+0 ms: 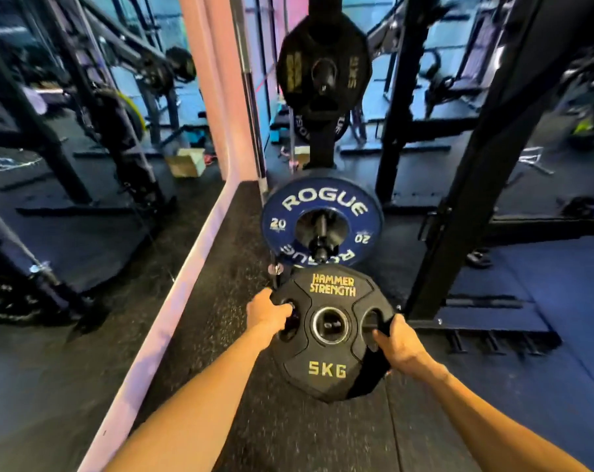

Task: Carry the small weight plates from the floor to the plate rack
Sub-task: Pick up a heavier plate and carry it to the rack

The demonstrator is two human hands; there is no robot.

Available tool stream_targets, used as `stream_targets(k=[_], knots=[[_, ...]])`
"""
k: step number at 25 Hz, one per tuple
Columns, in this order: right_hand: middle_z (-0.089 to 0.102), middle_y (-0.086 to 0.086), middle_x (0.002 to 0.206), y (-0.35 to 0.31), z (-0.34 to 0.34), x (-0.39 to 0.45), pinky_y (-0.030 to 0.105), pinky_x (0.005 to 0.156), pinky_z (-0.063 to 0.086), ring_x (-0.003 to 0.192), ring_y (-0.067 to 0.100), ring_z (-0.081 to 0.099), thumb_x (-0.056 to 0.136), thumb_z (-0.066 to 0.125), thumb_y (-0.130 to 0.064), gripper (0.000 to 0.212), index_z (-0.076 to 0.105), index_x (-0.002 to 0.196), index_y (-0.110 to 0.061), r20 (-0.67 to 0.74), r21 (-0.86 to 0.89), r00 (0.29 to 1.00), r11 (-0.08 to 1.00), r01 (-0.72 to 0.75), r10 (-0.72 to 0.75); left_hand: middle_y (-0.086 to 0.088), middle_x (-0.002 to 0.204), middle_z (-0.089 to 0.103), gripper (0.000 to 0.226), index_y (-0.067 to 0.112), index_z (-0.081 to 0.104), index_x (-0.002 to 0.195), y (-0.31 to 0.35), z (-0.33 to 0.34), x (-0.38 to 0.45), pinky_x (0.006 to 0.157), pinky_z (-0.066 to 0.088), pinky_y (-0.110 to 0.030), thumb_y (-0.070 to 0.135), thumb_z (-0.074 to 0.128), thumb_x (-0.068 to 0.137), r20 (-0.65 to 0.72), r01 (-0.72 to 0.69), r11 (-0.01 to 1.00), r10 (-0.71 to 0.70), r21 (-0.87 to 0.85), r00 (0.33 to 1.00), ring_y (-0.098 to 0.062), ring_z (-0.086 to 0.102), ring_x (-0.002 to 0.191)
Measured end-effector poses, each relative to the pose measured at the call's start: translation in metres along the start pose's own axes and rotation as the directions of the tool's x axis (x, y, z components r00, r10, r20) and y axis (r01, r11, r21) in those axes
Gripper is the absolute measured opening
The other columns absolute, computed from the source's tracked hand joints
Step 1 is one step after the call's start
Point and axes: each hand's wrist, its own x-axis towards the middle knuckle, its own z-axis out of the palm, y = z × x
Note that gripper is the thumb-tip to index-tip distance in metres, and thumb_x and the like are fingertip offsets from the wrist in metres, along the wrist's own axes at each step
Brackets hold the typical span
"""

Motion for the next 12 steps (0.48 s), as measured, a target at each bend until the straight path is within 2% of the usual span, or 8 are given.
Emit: stream_targets(k=[3, 6, 7, 10, 12], knots=[[0.06, 0.023, 0.115, -0.049, -0.051, 0.016, 0.036, 0.075, 0.043, 0.104, 0.036, 0.06, 0.093, 0.056, -0.02, 0.025, 0.037, 0.098, -0.005, -0.104, 0.046, 0.989, 0.993, 0.113, -0.107, -0.013, 0.1, 0.069, 0.022, 0.014, 0.065, 0.097, 0.075, -0.033, 0.01, 0.043, 0.047, -0.019, 0.01, 0.067, 0.076, -0.069, -0.146, 0.988, 0.142, -0.05, 0.987, -0.023, 0.066, 0.064], [0.061, 0.021, 0.111, -0.105, -0.112, 0.024, 0.041, 0.077, 0.048, 0.101, 0.037, 0.061, 0.092, 0.056, -0.018, 0.024, 0.037, 0.097, -0.005, -0.22, 0.053, 0.941, 0.96, 0.275, -0.257, -0.01, 0.097, 0.072, 0.029, 0.016, 0.067, 0.103, 0.147, -0.065, 0.008, 0.062, 0.054, -0.026, 0.013, 0.069, 0.075, -0.164, -0.282, 0.957, 0.268, -0.073, 0.949, -0.024, 0.069, 0.077], [0.061, 0.021, 0.109, -0.13, -0.141, 0.027, 0.042, 0.077, 0.048, 0.1, 0.037, 0.061, 0.092, 0.056, -0.017, 0.023, 0.037, 0.098, -0.005, -0.273, 0.04, 0.907, 0.938, 0.345, -0.322, -0.008, 0.096, 0.072, 0.028, 0.015, 0.068, 0.103, 0.18, -0.079, 0.007, 0.063, 0.053, -0.025, 0.014, 0.07, 0.075, -0.211, -0.35, 0.933, 0.328, -0.081, 0.921, -0.021, 0.068, 0.076], [0.06, 0.016, 0.104, -0.177, -0.19, 0.031, 0.035, 0.072, 0.044, 0.098, 0.035, 0.06, 0.091, 0.056, -0.018, 0.024, 0.036, 0.099, -0.006, -0.325, 0.005, 0.859, 0.908, 0.42, -0.395, -0.003, 0.082, 0.066, 0.012, 0.017, 0.066, 0.091, 0.238, -0.109, -0.005, 0.047, 0.038, -0.016, 0.015, 0.069, 0.08, -0.293, -0.464, 0.886, 0.442, -0.007, 0.848, -0.007, 0.056, 0.061], [0.06, 0.017, 0.102, -0.209, -0.226, 0.034, 0.034, 0.071, 0.042, 0.092, 0.035, 0.059, 0.091, 0.056, -0.019, 0.026, 0.038, 0.102, -0.004, -0.373, -0.012, 0.808, 0.874, 0.487, -0.455, -0.004, 0.08, 0.064, 0.011, 0.017, 0.067, 0.089, 0.281, -0.132, -0.01, 0.048, 0.035, -0.02, 0.015, 0.069, 0.078, -0.368, -0.537, 0.843, 0.493, -0.019, 0.788, -0.015, 0.058, 0.068]])
